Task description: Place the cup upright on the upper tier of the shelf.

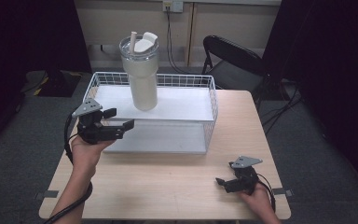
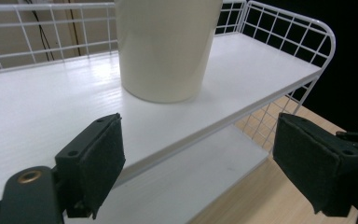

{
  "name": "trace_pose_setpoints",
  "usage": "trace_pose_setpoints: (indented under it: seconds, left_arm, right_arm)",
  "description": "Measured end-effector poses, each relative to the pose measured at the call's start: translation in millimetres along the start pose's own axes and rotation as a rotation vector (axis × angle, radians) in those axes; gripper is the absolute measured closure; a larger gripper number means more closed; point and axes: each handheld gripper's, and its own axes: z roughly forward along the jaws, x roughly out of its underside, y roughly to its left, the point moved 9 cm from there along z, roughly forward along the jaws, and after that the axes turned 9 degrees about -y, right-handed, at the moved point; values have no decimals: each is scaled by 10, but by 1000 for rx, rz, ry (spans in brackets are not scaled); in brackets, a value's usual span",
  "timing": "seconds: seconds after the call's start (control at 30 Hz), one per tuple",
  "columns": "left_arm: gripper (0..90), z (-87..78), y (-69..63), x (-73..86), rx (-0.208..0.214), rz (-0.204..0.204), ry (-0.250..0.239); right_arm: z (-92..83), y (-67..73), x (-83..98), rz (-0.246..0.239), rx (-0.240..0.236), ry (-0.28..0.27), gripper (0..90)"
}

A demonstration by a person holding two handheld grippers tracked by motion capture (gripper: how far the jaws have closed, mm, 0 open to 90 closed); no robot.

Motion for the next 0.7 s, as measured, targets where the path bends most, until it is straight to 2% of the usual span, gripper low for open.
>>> trace_pose_setpoints:
  seconds: [0.37, 0.4, 0.7]
  left_arm:
    - [165, -34, -10, 201, 10, -18, -1]
    - [165, -43, -15, 243, 15, -29, 2]
    - [165, -79, -39, 431, 19, -35, 16]
  right_arm:
    - [0, 0, 0, 0, 0, 0, 117]
    - [0, 0, 0, 0, 0, 0, 117]
    - [0, 1, 0, 0, 0, 0, 117]
